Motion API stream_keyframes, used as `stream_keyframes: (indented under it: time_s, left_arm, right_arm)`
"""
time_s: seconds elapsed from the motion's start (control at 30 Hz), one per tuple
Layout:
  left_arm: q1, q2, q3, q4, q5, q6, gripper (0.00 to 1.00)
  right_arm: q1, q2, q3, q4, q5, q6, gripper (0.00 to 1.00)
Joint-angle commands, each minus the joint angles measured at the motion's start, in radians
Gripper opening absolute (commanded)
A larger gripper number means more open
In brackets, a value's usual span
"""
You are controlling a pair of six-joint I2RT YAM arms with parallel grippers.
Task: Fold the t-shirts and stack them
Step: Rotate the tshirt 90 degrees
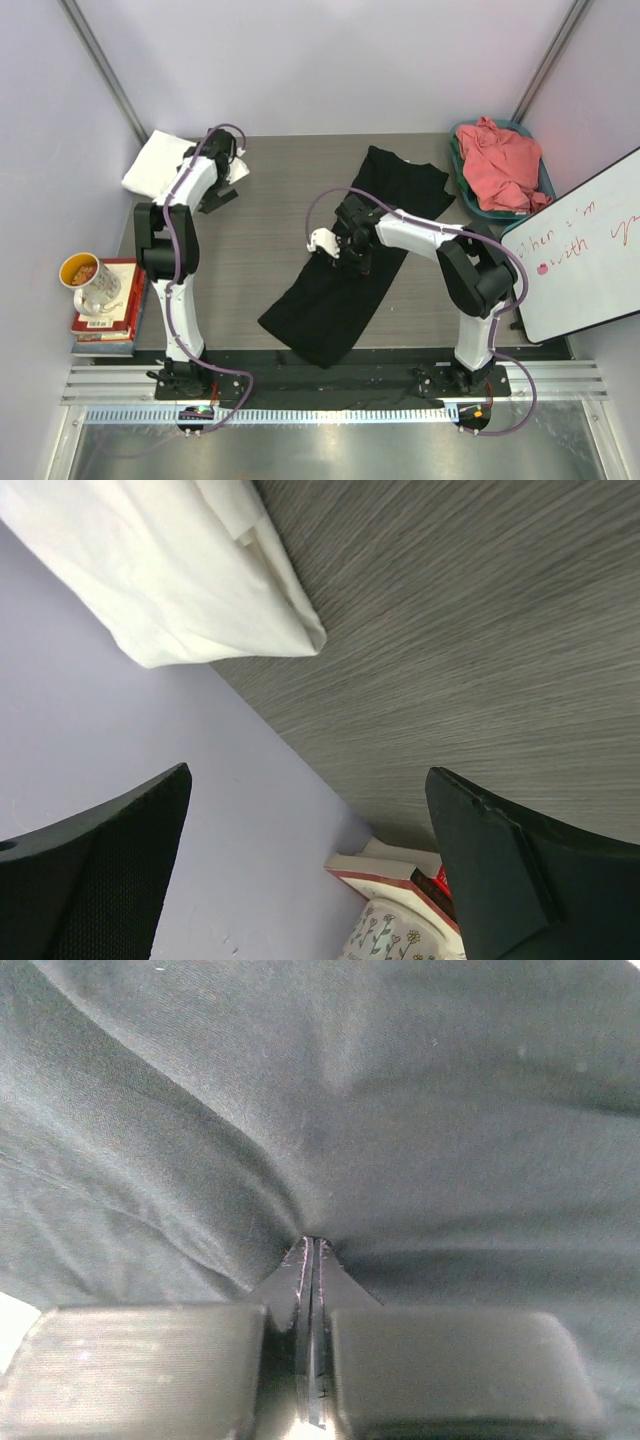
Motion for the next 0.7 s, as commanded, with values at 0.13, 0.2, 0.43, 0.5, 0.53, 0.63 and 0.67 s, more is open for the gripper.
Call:
stream_keyframes:
  time_s: [0.13,0.2,0.43,0.5,0.53,0.63,0.67]
  left_arm:
    - [-0.06,-0.079,0.004,-0.105,0.257,0.019,1.0]
    - [-0.08,-0.087,-0.016,-0.114,0.367,0.039,1.0]
    - [-0.155,-0.084,0.008,-0.105,0.524,0.06,1.0]
    - [-0.161,-0.092,0.005,-0.08,0.536,0.042,1.0]
    - [-0.161,-0.101,-0.004,-0.071,0.533,0.042,1.0]
    - [-0.16,-0.147,-0.078,-0.002,0.506,0.049,1.0]
    - [-0.159,-0.162,-0.097,0.022,0.501,0.062,1.0]
  right_arm:
    - [-0.013,-0.081,0.196,0.023,0.117,0.086,0.36]
    - [-0.03,-0.094,0.224,0.135,0.213,0.13,0.37]
    - [-0.125,0.026,0.242,0.564,0.641,0.173,0.01]
    - [-0.166,0.092,0.285,0.594,0.666,0.219,0.01]
    - [-0.197,0.148,0.312,0.61,0.674,0.227,0.01]
    - [-0.225,0.246,0.361,0.663,0.695,0.194,0.01]
    - [-0.229,0.268,0.378,0.672,0.713,0.172,0.01]
